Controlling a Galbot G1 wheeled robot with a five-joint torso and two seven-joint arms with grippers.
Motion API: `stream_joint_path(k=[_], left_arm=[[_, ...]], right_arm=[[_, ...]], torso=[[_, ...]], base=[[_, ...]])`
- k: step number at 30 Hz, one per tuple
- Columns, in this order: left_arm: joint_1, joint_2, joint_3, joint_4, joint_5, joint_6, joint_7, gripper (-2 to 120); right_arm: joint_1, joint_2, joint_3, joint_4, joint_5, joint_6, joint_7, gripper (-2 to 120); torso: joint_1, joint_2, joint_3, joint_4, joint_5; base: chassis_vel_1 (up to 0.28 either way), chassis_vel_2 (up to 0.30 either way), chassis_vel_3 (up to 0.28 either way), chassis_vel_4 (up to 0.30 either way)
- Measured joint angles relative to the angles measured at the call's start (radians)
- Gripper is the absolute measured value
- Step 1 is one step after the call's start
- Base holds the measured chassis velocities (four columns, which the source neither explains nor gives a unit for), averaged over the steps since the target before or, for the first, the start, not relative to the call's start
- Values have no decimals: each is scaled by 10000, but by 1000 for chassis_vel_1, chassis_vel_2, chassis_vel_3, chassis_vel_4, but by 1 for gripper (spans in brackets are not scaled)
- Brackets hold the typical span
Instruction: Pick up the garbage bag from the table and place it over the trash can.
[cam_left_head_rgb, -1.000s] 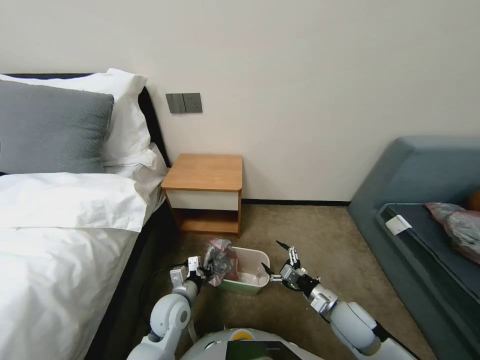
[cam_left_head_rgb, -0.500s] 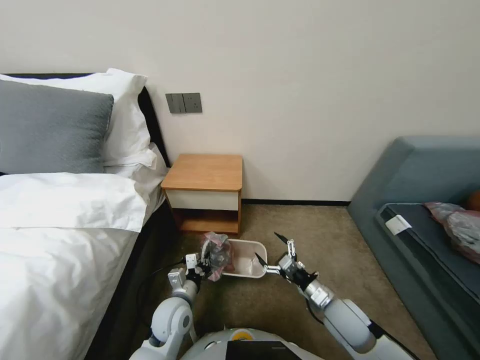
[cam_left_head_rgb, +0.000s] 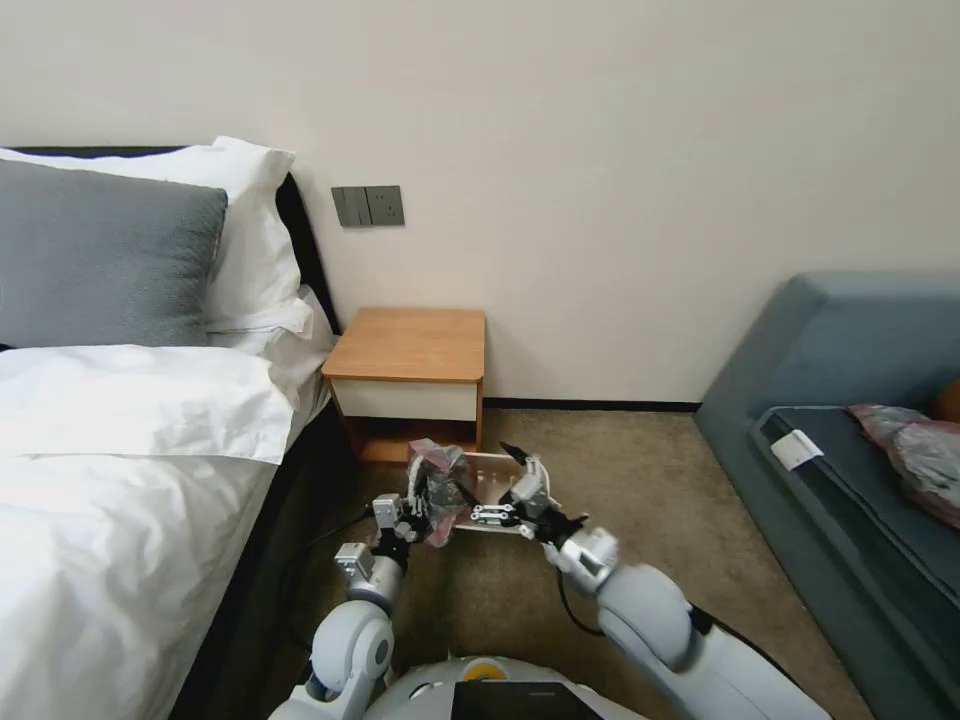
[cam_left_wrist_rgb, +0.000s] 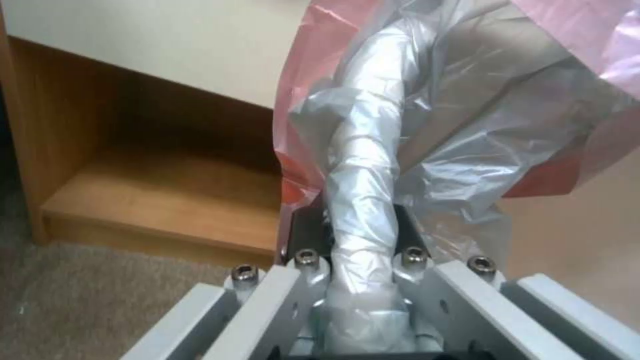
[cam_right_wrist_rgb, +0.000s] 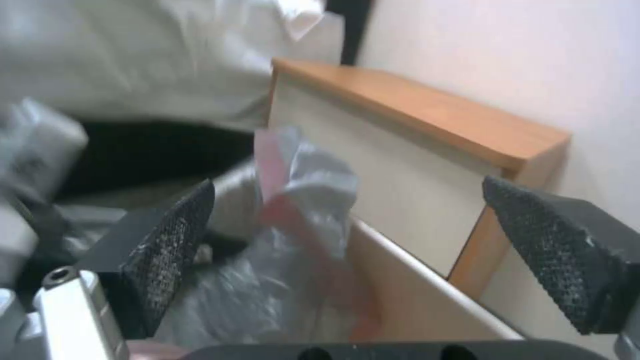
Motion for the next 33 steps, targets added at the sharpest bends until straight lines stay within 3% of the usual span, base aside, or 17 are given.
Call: stream_joint_path(k=[5, 12, 18, 33], left_arm=[[107, -229, -10, -128, 76, 7, -41, 4], [168, -450, -8, -102, 153, 14, -119, 4], [169, -514, 68, -123, 118, 39, -171, 4], [140, -703, 109, -123, -299, 287, -557, 4]], right_arm=[[1136, 77, -682, -834, -1866, -271, -187, 100], [1446, 346, -904, -1319, -3369, -220, -244, 97], [1402, 565, -809, -1757, -4898, 493, -205, 78], [601, 862, -477, -1677, -6335, 1045, 129, 25]], torso=[[0, 0, 0, 0, 0], [0, 0, 0, -1, -2], [0, 0, 0, -1, -1], [0, 0, 0, -2, -1]], base=[[0, 0, 0, 0], [0, 0, 0, 0], [0, 0, 0, 0], [0, 0, 0, 0]])
